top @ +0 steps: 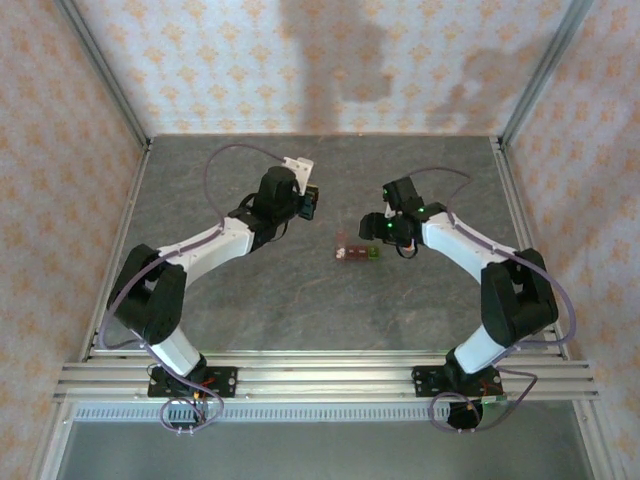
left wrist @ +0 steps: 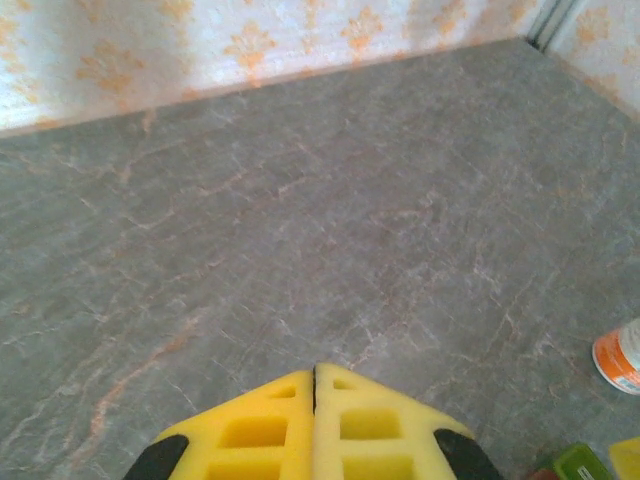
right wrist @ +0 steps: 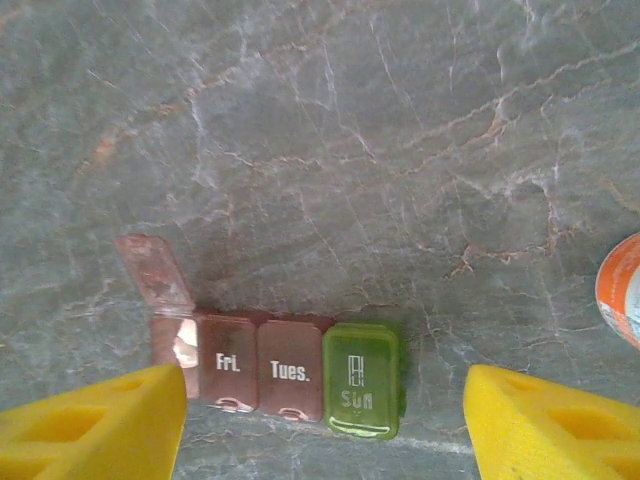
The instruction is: Sort the pills into containers
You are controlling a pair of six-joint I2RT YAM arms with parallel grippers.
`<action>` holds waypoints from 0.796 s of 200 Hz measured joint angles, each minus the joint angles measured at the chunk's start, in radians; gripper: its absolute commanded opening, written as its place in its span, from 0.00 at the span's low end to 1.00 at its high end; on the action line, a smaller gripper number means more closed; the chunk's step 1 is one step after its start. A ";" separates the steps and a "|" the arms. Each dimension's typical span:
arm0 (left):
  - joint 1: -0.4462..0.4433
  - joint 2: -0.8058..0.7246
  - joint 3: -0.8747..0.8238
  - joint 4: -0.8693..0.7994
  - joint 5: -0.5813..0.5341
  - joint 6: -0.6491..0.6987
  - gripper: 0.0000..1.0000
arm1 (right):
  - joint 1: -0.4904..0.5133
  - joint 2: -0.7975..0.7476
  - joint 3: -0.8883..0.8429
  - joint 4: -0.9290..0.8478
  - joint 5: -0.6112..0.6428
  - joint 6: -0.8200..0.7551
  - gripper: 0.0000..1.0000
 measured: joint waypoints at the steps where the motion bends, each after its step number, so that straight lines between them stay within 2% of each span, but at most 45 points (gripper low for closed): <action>1: 0.000 0.003 0.002 -0.003 0.002 0.000 0.00 | 0.001 0.002 0.000 0.000 0.000 0.000 0.72; 85: 0.000 0.210 0.204 -0.249 0.087 -0.045 0.00 | 0.033 0.112 -0.014 0.015 0.018 0.004 0.71; 159: -0.015 0.319 0.308 -0.355 0.133 -0.060 0.00 | 0.037 0.148 -0.014 0.032 0.021 0.011 0.70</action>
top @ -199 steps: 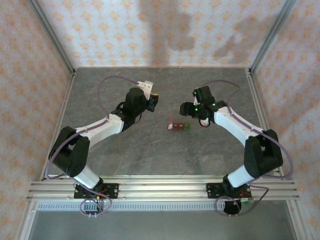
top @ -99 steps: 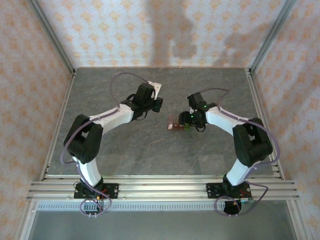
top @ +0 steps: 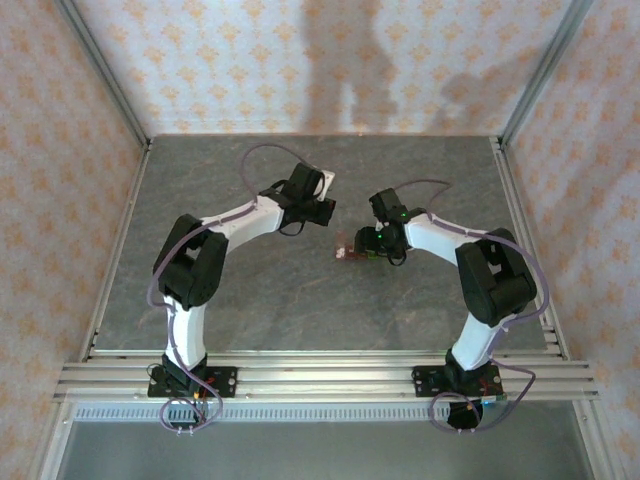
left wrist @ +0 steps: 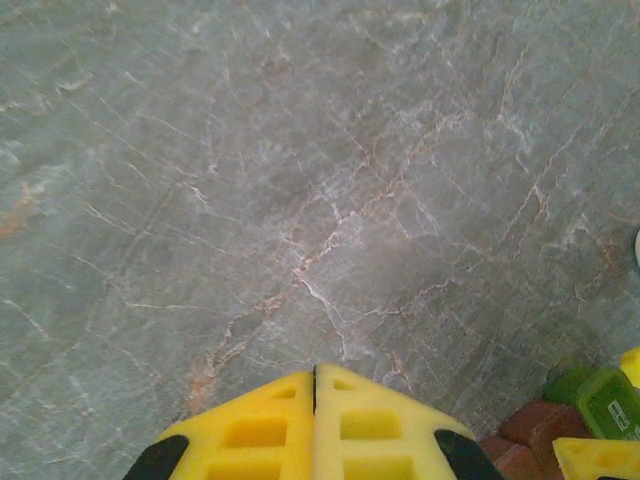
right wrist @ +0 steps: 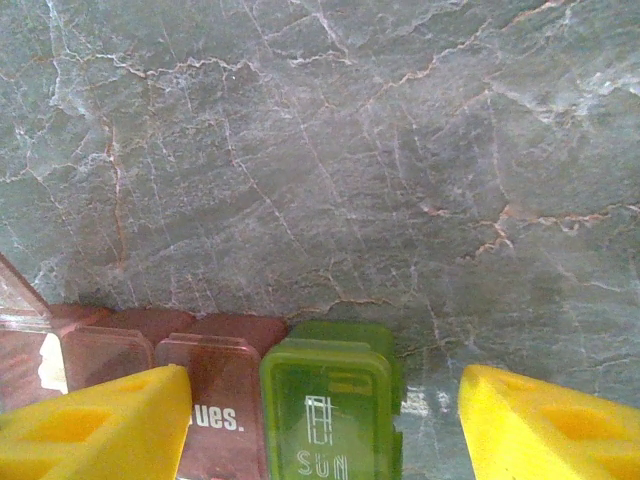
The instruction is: Sort the pills into containers
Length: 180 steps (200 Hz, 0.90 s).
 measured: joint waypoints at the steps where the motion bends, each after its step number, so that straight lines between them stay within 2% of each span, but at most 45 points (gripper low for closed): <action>1: 0.000 0.001 0.001 0.000 0.000 0.000 0.00 | 0.000 0.000 0.000 0.001 0.000 0.000 0.70; 88: -0.046 0.084 0.121 -0.114 -0.002 0.009 0.00 | 0.020 0.003 0.002 0.006 0.032 0.003 0.69; 180: -0.052 0.108 0.139 -0.162 -0.047 0.020 0.00 | 0.050 0.006 0.014 -0.005 0.094 0.003 0.68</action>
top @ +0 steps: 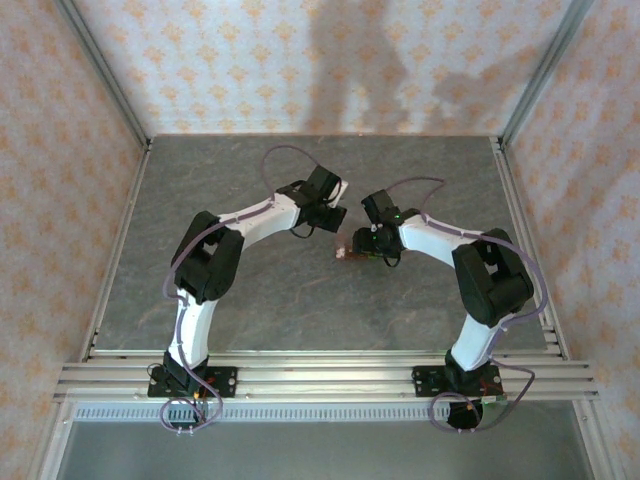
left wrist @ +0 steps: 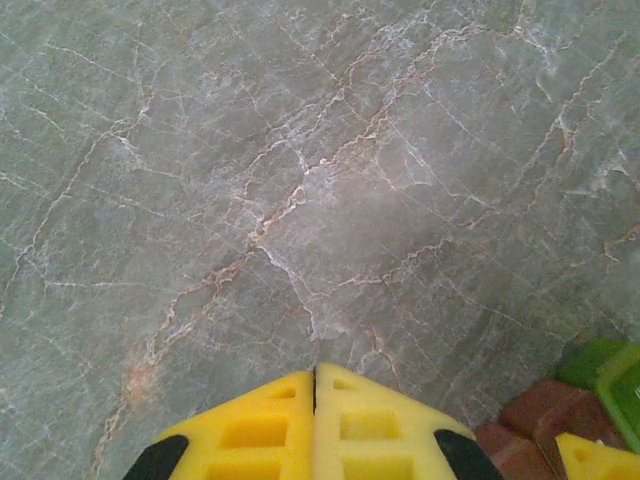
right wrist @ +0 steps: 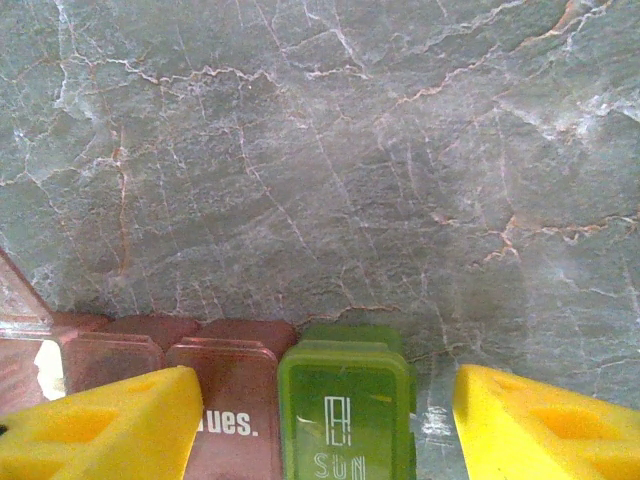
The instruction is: Sort the pills into containers
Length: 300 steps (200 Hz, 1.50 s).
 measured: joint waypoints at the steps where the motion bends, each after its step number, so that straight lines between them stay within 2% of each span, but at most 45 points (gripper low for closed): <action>1: 0.000 0.001 0.000 0.000 0.000 0.000 0.00 | 0.000 0.000 0.000 0.000 0.000 0.000 0.68; 66: 0.000 0.055 0.035 -0.035 -0.011 0.000 0.00 | 0.004 0.000 0.000 0.000 0.009 0.001 0.67; 177: -0.011 0.055 0.045 -0.043 -0.003 0.000 0.00 | 0.007 0.002 0.000 0.003 0.012 0.013 0.67; 300: -0.055 -0.047 -0.062 -0.039 0.040 0.000 0.00 | 0.007 0.005 0.000 0.013 0.014 0.024 0.67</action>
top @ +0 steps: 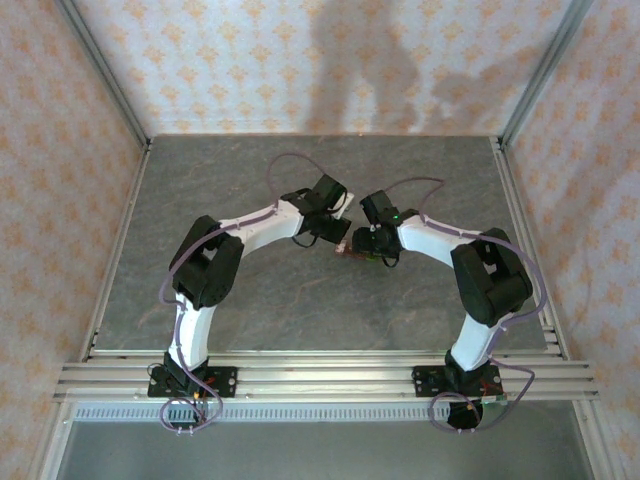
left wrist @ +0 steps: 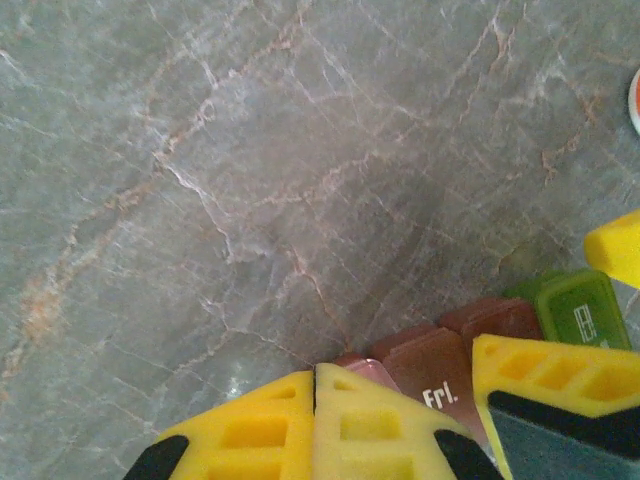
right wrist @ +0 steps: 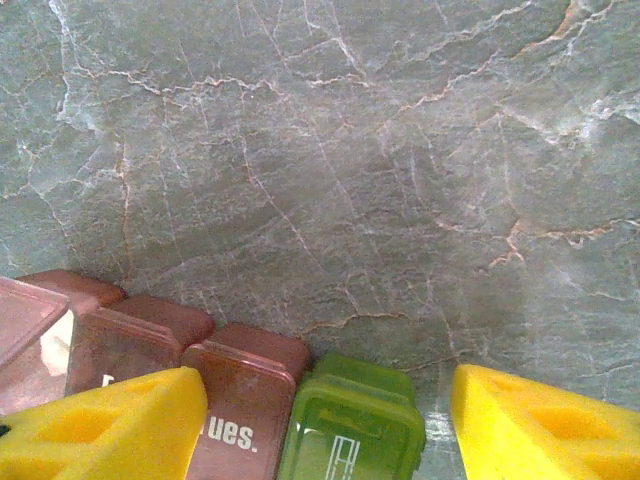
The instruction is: Sort the pills into containers
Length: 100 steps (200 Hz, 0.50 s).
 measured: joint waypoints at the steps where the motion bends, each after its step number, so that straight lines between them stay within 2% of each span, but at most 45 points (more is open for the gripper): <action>1: 0.000 0.000 -0.001 0.000 0.000 0.000 0.00 | 0.000 0.000 0.000 0.000 0.000 0.000 0.67; 100: -0.017 -0.031 -0.087 0.036 0.011 -0.003 0.00 | 0.000 0.002 0.000 0.006 0.002 0.003 0.67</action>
